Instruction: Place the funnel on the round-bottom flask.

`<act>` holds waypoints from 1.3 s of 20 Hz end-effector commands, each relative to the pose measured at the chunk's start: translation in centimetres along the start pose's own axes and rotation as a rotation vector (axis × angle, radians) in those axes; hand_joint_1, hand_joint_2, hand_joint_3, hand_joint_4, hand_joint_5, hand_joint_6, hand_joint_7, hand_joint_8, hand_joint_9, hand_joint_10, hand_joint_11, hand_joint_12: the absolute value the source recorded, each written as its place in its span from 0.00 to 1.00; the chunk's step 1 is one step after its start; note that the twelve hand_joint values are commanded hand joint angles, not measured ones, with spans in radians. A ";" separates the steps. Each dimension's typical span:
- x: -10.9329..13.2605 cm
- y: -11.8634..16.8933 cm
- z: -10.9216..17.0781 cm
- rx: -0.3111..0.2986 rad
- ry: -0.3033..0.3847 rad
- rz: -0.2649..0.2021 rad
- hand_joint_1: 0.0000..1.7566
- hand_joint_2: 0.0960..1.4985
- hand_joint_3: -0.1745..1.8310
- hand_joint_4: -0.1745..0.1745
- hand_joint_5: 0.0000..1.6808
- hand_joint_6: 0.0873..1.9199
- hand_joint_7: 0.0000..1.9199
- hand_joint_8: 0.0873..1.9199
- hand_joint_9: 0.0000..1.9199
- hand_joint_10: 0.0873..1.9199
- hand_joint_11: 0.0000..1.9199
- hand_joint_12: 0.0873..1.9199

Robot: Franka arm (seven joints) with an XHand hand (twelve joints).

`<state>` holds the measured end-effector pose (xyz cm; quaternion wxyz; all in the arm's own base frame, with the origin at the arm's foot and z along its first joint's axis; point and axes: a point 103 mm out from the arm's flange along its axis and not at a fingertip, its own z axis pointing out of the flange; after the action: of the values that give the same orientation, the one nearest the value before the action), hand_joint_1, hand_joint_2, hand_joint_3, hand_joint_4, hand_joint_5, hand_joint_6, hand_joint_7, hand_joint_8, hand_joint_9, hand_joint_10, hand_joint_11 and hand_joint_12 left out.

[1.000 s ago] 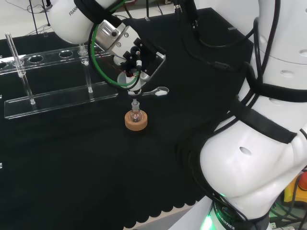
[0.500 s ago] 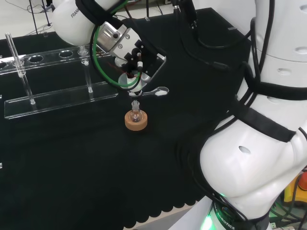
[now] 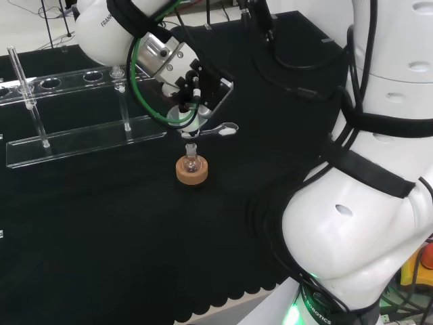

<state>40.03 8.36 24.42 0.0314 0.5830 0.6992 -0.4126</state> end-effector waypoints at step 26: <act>0.2 1.1 1.3 0.102 0.035 -0.031 0.44 0.38 0.43 0.29 0.19 0.24 0.29 0.39 0.50 0.29 0.32 0.61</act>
<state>40.43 7.74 22.87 0.0044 0.5827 0.6928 -0.4248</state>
